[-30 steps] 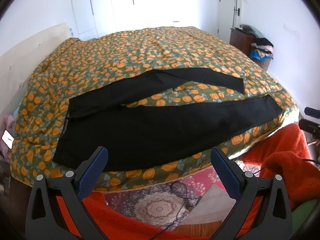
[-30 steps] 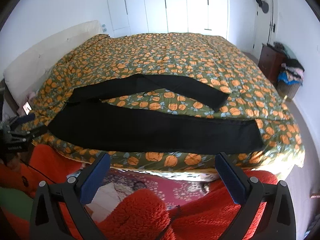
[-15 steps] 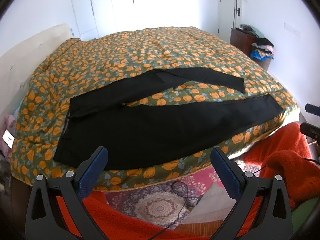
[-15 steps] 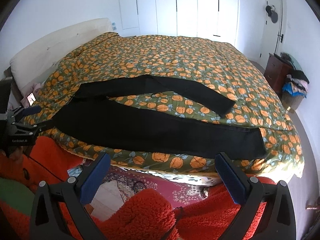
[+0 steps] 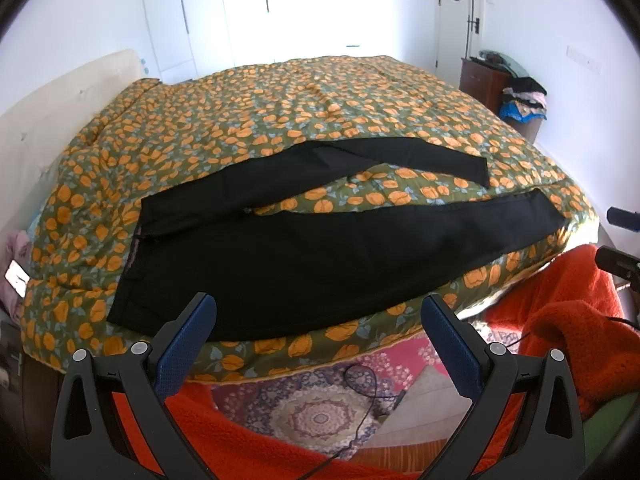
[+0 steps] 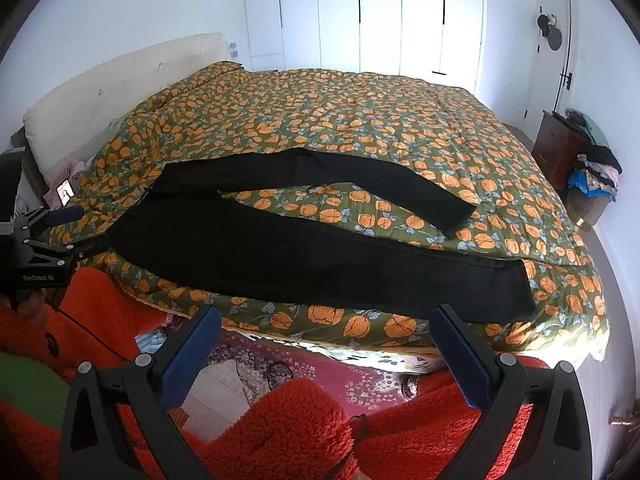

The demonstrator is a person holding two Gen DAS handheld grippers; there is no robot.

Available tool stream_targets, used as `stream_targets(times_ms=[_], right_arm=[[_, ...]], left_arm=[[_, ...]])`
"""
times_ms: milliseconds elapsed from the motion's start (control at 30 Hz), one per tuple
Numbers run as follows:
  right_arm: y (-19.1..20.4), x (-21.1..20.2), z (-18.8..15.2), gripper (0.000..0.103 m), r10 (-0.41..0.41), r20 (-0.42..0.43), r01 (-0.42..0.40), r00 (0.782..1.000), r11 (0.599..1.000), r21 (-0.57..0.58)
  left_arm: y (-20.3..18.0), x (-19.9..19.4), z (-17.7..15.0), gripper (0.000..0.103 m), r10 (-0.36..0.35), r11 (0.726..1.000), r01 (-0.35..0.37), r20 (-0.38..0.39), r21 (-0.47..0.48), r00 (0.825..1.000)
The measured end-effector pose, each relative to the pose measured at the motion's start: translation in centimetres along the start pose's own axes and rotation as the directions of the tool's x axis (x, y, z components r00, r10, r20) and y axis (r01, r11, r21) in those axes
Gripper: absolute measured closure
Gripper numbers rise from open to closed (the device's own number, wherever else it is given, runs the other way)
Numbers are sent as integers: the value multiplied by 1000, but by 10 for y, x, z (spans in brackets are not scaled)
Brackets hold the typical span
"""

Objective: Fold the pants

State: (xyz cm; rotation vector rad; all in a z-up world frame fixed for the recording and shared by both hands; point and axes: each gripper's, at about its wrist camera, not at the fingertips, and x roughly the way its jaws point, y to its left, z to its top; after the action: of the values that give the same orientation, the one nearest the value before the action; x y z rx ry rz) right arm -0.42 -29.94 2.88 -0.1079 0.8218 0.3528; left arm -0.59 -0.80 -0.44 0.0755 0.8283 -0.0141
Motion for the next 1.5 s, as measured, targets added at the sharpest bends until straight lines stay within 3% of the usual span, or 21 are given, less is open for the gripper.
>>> stream_targets(times_ms=[1500], right_arm=[[3, 5, 0, 0, -14, -13, 14, 1000, 1000, -7]], left_arm=[[5, 0, -7, 1, 0, 1000, 0, -6, -4, 1000]])
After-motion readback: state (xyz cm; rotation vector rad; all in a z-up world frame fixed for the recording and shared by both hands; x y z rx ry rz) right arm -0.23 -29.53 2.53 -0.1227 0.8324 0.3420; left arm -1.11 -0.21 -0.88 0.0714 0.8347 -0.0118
